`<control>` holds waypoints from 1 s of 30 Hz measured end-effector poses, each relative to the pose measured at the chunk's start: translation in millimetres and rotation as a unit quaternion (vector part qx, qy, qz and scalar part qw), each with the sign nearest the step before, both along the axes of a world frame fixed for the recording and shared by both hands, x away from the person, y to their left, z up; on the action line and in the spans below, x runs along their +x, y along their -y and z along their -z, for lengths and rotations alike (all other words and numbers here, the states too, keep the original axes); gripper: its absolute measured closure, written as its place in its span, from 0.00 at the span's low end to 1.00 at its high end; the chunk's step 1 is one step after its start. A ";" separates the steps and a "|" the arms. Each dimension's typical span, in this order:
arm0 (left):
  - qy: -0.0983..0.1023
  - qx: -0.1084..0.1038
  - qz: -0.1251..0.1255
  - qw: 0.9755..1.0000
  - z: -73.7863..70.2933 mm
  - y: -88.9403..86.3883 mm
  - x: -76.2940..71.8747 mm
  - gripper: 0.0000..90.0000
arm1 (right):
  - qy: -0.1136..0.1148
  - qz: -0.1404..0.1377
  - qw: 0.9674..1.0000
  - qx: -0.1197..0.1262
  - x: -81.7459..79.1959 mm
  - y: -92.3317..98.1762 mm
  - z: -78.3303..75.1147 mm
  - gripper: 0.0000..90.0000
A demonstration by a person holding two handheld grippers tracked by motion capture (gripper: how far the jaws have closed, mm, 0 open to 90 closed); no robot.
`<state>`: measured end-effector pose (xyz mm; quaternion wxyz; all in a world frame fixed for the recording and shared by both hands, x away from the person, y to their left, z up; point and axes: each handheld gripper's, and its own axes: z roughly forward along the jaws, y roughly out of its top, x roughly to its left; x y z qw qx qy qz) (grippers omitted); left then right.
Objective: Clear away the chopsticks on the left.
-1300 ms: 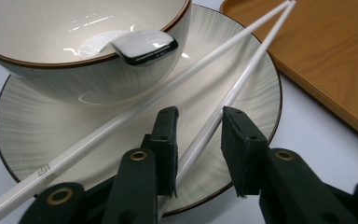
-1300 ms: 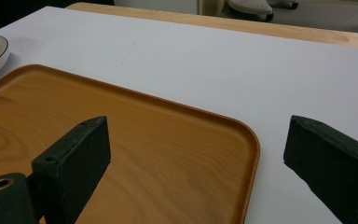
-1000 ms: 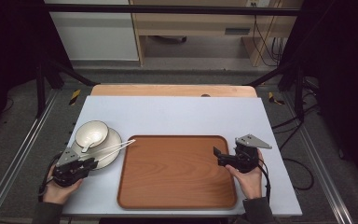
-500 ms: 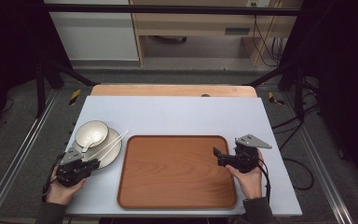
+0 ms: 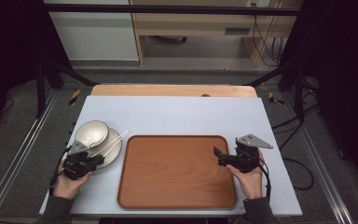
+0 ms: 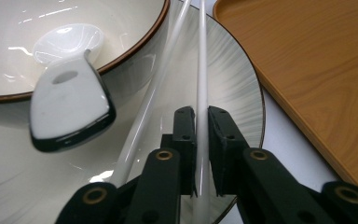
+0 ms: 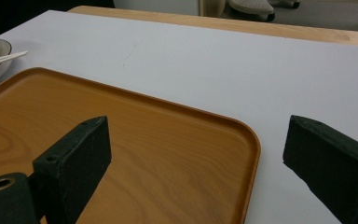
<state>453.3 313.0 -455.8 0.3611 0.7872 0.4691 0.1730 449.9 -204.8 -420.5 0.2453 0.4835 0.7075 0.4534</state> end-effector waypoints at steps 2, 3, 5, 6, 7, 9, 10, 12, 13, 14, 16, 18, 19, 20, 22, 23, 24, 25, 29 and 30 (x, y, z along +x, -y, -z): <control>-0.002 0.001 0.001 1.000 -0.7 1.1 -0.8 0.92 | 0.000 0.000 1.000 -0.001 0.2 -0.1 0.2 0.08; -0.001 0.000 0.001 1.000 -0.9 2.0 -1.5 0.93 | 0.000 -0.001 1.000 -0.001 0.3 -0.2 0.3 0.08; 0.000 0.004 0.002 1.000 -2.2 3.4 -3.2 0.93 | 0.000 -0.002 1.000 -0.003 0.2 -0.4 0.5 0.08; 0.001 0.001 0.003 1.000 -2.7 4.1 -4.0 0.93 | 0.000 -0.002 1.000 -0.003 0.0 -0.7 0.4 0.08; 0.003 -0.001 0.003 1.000 -3.8 5.1 -5.5 0.93 | 0.001 -0.002 1.000 -0.003 -0.1 -0.8 0.1 0.08; 0.006 -0.003 0.004 1.000 -6.9 7.7 -9.4 0.93 | 0.001 -0.001 1.000 -0.003 -0.1 -0.5 -0.2 0.08; 0.008 -0.004 0.004 1.000 -8.1 8.7 -10.8 0.93 | 0.001 -0.001 1.000 -0.002 -0.2 -0.5 -0.3 0.08; 0.016 -0.008 0.001 1.000 -11.5 11.5 -14.3 0.93 | 0.001 -0.001 1.000 0.000 -0.2 -0.6 -0.6 0.08; 0.020 -0.016 -0.006 1.000 -15.6 14.6 -18.0 0.93 | 0.002 0.000 1.000 0.001 -0.6 -0.7 -1.3 0.08; 0.020 -0.016 -0.006 1.000 -15.6 14.6 -18.0 0.93 | 0.002 0.000 1.000 0.001 -0.6 -0.7 -1.3 0.08; 0.024 -0.024 -0.012 0.999 -19.1 18.7 -21.5 0.93 | 0.003 -0.002 1.000 0.004 -1.1 -0.6 -2.0 0.08; 0.029 -0.030 -0.019 0.999 -22.8 25.6 -26.0 0.93 | 0.003 -0.002 1.000 0.005 -1.5 -0.5 -2.1 0.07; 0.031 -0.031 -0.022 0.999 -23.9 28.4 -27.5 0.93 | 0.004 -0.003 1.000 0.001 -1.8 0.1 -2.2 0.07; 0.032 -0.031 -0.024 0.999 -25.6 32.3 -29.5 0.93 | 0.004 -0.002 1.000 0.002 -2.2 0.1 -2.5 0.07; 0.037 -0.035 -0.029 0.998 -27.8 40.2 -33.7 0.93 | 0.006 -0.001 1.000 0.004 -2.9 1.0 -3.4 0.06; 0.040 -0.037 -0.032 0.998 -28.6 43.8 -35.9 0.93 | 0.008 0.000 1.000 0.004 -2.8 1.8 -3.7 0.06; 0.044 -0.040 -0.037 0.998 -29.6 48.2 -38.6 0.93 | 0.009 0.000 1.000 0.004 -2.7 2.3 -3.8 0.06; 0.045 -0.040 -0.040 0.997 -30.6 50.2 -40.1 0.93 | 0.009 0.001 1.000 0.004 -3.0 2.6 -4.0 0.06; 0.064 -0.051 -0.061 0.995 -35.3 59.0 -46.4 0.93 | 0.009 0.003 1.000 0.007 -3.4 2.9 -4.9 0.06; 0.068 -0.054 -0.066 0.994 -35.9 60.2 -47.6 0.93 | 0.009 0.003 1.000 0.007 -3.4 3.0 -5.0 0.06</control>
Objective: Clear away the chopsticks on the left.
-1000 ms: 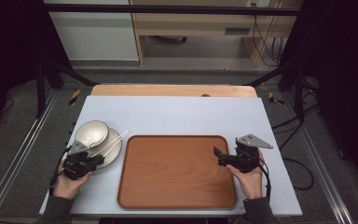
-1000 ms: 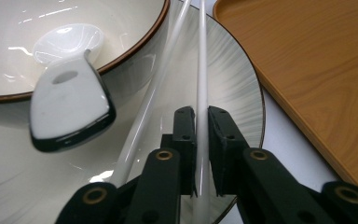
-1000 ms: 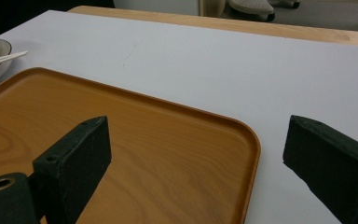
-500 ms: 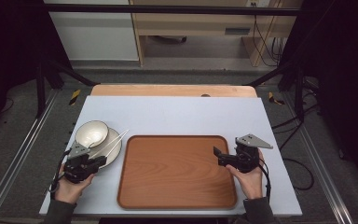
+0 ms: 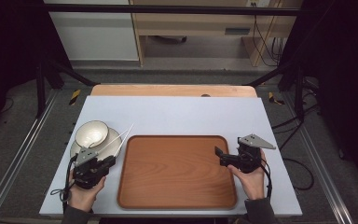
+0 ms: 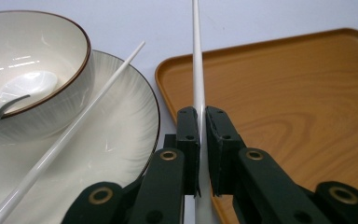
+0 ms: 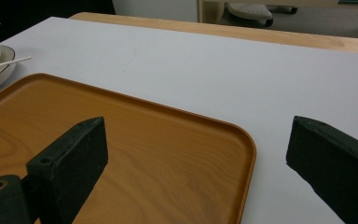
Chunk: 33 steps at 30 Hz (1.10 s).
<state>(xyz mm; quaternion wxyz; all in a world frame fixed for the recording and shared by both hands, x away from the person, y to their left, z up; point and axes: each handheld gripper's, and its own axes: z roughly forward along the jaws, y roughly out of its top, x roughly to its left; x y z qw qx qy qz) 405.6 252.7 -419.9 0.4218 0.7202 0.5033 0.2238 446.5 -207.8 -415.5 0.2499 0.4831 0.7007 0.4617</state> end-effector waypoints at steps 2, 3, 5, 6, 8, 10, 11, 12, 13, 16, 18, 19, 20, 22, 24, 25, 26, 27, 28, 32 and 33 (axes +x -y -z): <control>0.002 -0.009 -0.015 1.000 0.6 2.1 -2.3 0.93 | 0.000 -0.001 1.000 -0.002 -0.3 0.0 0.0 0.06; 0.000 -0.015 -0.023 1.000 1.1 2.8 -3.3 0.93 | 0.000 -0.001 1.000 -0.002 -0.3 0.0 0.0 0.06; -0.002 -0.020 -0.037 0.999 1.7 5.4 -5.4 0.93 | 0.001 -0.001 1.000 -0.002 -0.4 0.3 -0.3 0.06; 0.000 -0.021 -0.044 0.999 1.9 7.4 -6.3 0.93 | 0.001 -0.001 1.000 -0.002 -0.4 0.3 -0.3 0.06; 0.004 -0.024 -0.045 0.999 0.8 11.0 -8.5 0.93 | 0.002 -0.002 1.000 0.000 -0.7 0.7 -0.6 0.06; 0.013 -0.018 -0.052 0.998 -0.5 16.0 -10.6 0.93 | 0.004 -0.002 1.000 0.004 -1.3 1.3 -1.6 0.06; 0.014 -0.017 -0.054 0.998 -1.1 18.4 -11.2 0.93 | 0.004 -0.001 1.000 0.002 -1.6 1.7 -1.9 0.06; 0.018 -0.013 -0.058 0.998 -1.4 20.8 -11.8 0.93 | 0.005 -0.001 1.000 0.004 -1.8 2.0 -2.3 0.06; 0.018 -0.011 -0.058 0.998 -1.6 22.8 -12.2 0.93 | 0.006 -0.001 1.000 0.004 -2.0 2.4 -2.5 0.06; 0.016 -0.023 -0.067 0.997 -1.0 27.6 -13.6 0.93 | 0.007 -0.002 1.000 0.004 -2.3 2.3 -2.7 0.06; 0.017 -0.041 -0.073 0.996 1.5 31.8 -15.8 0.93 | 0.006 -0.002 1.000 0.003 -2.1 1.6 -2.4 0.06; 0.019 -0.041 -0.076 0.996 2.5 33.5 -16.4 0.93 | 0.006 -0.002 1.000 0.000 -1.9 1.6 -2.1 0.06; 0.020 -0.040 -0.078 0.996 3.6 35.4 -17.4 0.93 | 0.004 -0.003 1.000 0.000 -1.7 0.8 -1.6 0.06; 0.021 -0.045 -0.085 0.995 5.4 38.1 -19.1 0.93 | 0.004 -0.003 1.000 0.001 -1.7 0.0 -1.5 0.06; 0.024 -0.055 -0.093 0.994 7.1 39.7 -21.1 0.93 | 0.003 -0.005 1.000 0.002 -1.6 -0.7 -1.4 0.06; 0.025 -0.060 -0.098 0.993 8.2 40.9 -22.1 0.93 | 0.002 -0.005 1.000 0.000 -1.5 -0.9 -1.1 0.06; 0.026 -0.061 -0.102 0.993 9.6 42.0 -23.0 0.93 | 0.002 -0.005 1.000 0.000 -1.5 -0.9 -1.1 0.06; 0.026 -0.063 -0.106 0.992 11.5 43.0 -23.6 0.93 | 0.002 -0.005 1.000 0.000 -1.3 -1.0 -0.9 0.06; 0.025 -0.064 -0.109 0.992 14.3 44.4 -24.2 0.93 | 0.001 -0.005 1.000 0.001 -1.2 -1.0 -0.8 0.06; 0.020 -0.065 -0.119 0.991 24.0 47.3 -24.8 0.93 | 0.002 -0.006 1.000 0.000 -1.1 -1.1 -0.6 0.06; 0.018 -0.069 -0.120 0.990 26.3 47.7 -24.5 0.93 | 0.002 -0.006 1.000 0.000 -1.1 -1.1 -0.6 0.06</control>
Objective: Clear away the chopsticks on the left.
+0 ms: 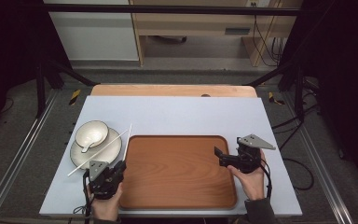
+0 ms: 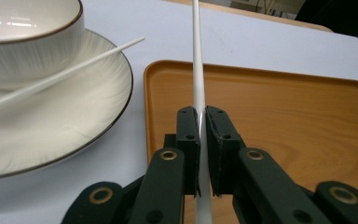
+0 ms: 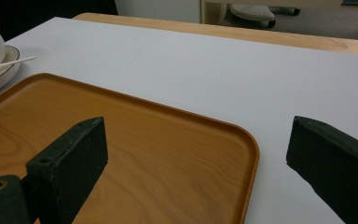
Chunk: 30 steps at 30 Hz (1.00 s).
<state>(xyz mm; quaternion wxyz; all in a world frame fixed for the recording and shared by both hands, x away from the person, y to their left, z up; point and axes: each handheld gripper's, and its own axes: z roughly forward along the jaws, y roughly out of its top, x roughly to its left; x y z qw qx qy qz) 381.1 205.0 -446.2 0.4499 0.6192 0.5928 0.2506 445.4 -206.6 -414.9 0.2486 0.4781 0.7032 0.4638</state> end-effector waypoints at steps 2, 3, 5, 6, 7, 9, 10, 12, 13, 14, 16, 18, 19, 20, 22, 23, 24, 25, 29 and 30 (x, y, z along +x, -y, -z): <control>-0.003 -0.002 -0.003 1.000 3.8 1.3 0.4 0.93 | 0.001 -0.001 1.000 0.000 0.0 0.0 0.0 0.06; -0.004 -0.001 -0.003 1.000 5.5 2.0 0.6 0.93 | 0.001 -0.001 1.000 0.000 0.1 0.0 0.1 0.06; -0.004 0.001 -0.006 1.000 8.7 3.6 0.6 0.93 | 0.001 -0.001 1.000 -0.001 0.1 0.0 0.2 0.06; -0.005 0.000 -0.008 1.000 10.6 4.5 0.7 0.93 | 0.001 0.000 1.000 -0.001 0.2 -0.2 0.3 0.06; -0.005 -0.001 -0.010 1.000 12.5 5.5 0.9 0.93 | 0.001 -0.001 1.000 -0.002 0.2 -0.3 0.4 0.06; -0.007 0.001 -0.012 1.000 16.5 7.5 2.0 0.93 | 0.002 -0.002 1.000 -0.003 0.1 -0.5 0.6 0.06; -0.009 0.001 -0.013 1.000 19.0 8.4 2.6 0.93 | 0.002 -0.002 1.000 -0.003 0.2 -0.6 0.5 0.06; -0.014 0.002 -0.017 1.000 22.1 9.4 3.8 0.93 | 0.001 -0.003 1.000 -0.003 0.7 -1.0 0.9 0.06; -0.017 0.005 -0.019 1.000 24.0 10.0 4.9 0.93 | 0.001 -0.003 1.000 -0.005 1.0 -1.3 1.3 0.06; -0.019 0.006 -0.021 1.000 25.0 9.9 5.7 0.93 | -0.001 -0.004 1.000 -0.006 1.1 -1.6 1.6 0.06; -0.025 0.004 -0.023 0.999 27.4 9.5 7.3 0.93 | -0.001 -0.004 1.000 -0.006 1.1 -2.5 1.8 0.06; -0.030 0.007 -0.026 0.999 29.2 9.8 8.1 0.93 | -0.001 -0.005 1.000 -0.007 1.2 -3.0 2.1 0.06; -0.032 0.007 -0.026 0.999 30.0 10.1 8.6 0.93 | -0.002 -0.005 1.000 -0.007 1.3 -3.1 2.2 0.06; -0.035 0.008 -0.028 0.999 30.6 10.4 9.1 0.93 | -0.002 -0.006 1.000 -0.008 1.4 -3.0 2.2 0.06; -0.039 0.010 -0.028 0.999 31.3 10.8 9.9 0.93 | -0.002 -0.006 1.000 -0.008 1.1 -3.1 2.2 0.06; -0.040 0.011 -0.027 0.999 31.9 11.2 10.3 0.93 | -0.001 -0.006 1.000 -0.008 1.1 -3.0 2.1 0.06; -0.042 0.013 -0.026 0.999 32.5 11.6 10.5 0.93 | -0.001 -0.007 1.000 -0.007 1.1 -2.9 2.1 0.06; -0.046 0.013 -0.025 0.999 33.1 12.3 10.7 0.93 | -0.002 -0.007 1.000 -0.006 1.0 -3.0 2.0 0.06; -0.053 0.020 -0.023 0.998 34.2 14.2 10.9 0.93 | -0.003 -0.007 1.000 -0.007 1.3 -2.6 2.1 0.06; -0.055 0.023 -0.025 0.998 34.1 14.3 11.1 0.93 | -0.003 -0.007 1.000 -0.007 1.3 -2.7 2.2 0.06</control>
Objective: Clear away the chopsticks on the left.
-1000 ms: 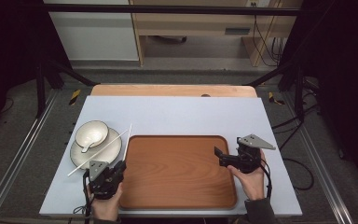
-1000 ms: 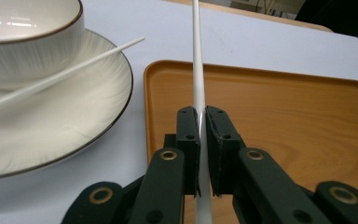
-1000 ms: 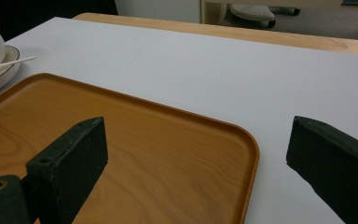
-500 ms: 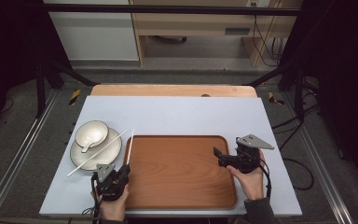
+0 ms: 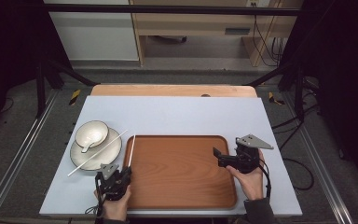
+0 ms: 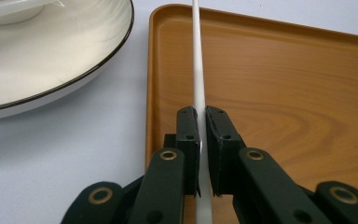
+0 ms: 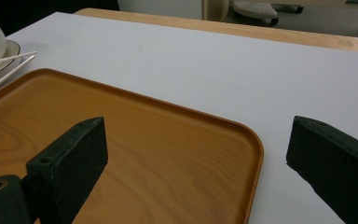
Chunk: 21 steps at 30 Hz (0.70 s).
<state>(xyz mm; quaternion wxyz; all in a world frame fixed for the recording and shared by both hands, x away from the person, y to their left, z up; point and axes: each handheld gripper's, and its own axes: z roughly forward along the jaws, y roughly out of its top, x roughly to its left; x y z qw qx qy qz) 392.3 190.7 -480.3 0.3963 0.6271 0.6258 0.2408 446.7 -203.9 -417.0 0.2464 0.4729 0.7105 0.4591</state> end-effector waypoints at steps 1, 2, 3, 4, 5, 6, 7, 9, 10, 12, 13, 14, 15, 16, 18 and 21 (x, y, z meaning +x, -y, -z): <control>-0.003 0.003 0.000 1.000 -0.1 0.3 0.2 0.93 | 0.000 0.001 1.000 -0.001 0.2 -0.2 0.2 0.06; -0.005 0.005 0.000 1.000 0.0 0.7 0.6 0.93 | -0.001 0.000 1.000 0.000 0.3 -0.6 0.4 0.06; -0.007 0.008 0.001 1.000 0.0 0.9 0.9 0.93 | -0.001 0.000 1.000 -0.001 0.4 -0.9 0.6 0.06; -0.008 0.009 0.000 1.000 -0.1 1.6 1.0 0.93 | -0.002 0.000 1.000 -0.001 0.5 -1.2 0.7 0.06; -0.009 0.011 0.001 1.000 -0.2 1.8 1.0 0.93 | -0.002 0.000 1.000 -0.002 0.6 -1.4 1.0 0.06; -0.012 0.014 0.001 1.000 -0.1 2.1 1.2 0.93 | -0.002 -0.001 1.000 -0.003 0.7 -1.5 1.2 0.06; -0.013 0.014 0.002 1.000 0.0 2.1 1.4 0.93 | -0.002 -0.001 1.000 -0.003 0.8 -1.7 1.2 0.06; -0.015 0.015 0.001 1.000 0.0 2.0 1.9 0.93 | -0.003 -0.001 1.000 -0.003 0.8 -1.7 1.2 0.06; -0.017 0.014 0.000 1.000 0.1 2.0 2.2 0.93 | -0.003 -0.001 1.000 -0.003 0.8 -1.7 1.3 0.06; -0.020 0.015 0.001 1.000 0.2 2.2 2.7 0.92 | -0.002 -0.001 1.000 -0.003 0.8 -1.8 1.3 0.06; -0.021 0.015 0.001 1.000 0.2 2.3 2.9 0.92 | -0.002 -0.001 1.000 -0.003 0.8 -1.8 1.3 0.06; -0.022 0.016 0.001 1.000 0.1 2.2 3.0 0.92 | -0.002 -0.001 1.000 -0.003 0.8 -1.8 1.3 0.06; -0.021 0.016 0.000 1.000 0.0 2.2 3.0 0.92 | -0.003 -0.001 1.000 -0.003 0.7 -1.8 1.2 0.06; -0.021 0.018 -0.001 1.000 0.1 2.5 3.3 0.92 | -0.002 0.000 1.000 -0.003 0.7 -1.7 1.1 0.06; -0.021 0.018 -0.001 1.000 0.0 2.6 3.3 0.92 | -0.002 0.000 1.000 -0.002 0.4 -1.3 0.7 0.06; -0.017 0.018 -0.001 1.000 -1.0 1.7 2.9 0.90 | 0.000 0.001 1.000 -0.002 0.2 -0.3 0.2 0.06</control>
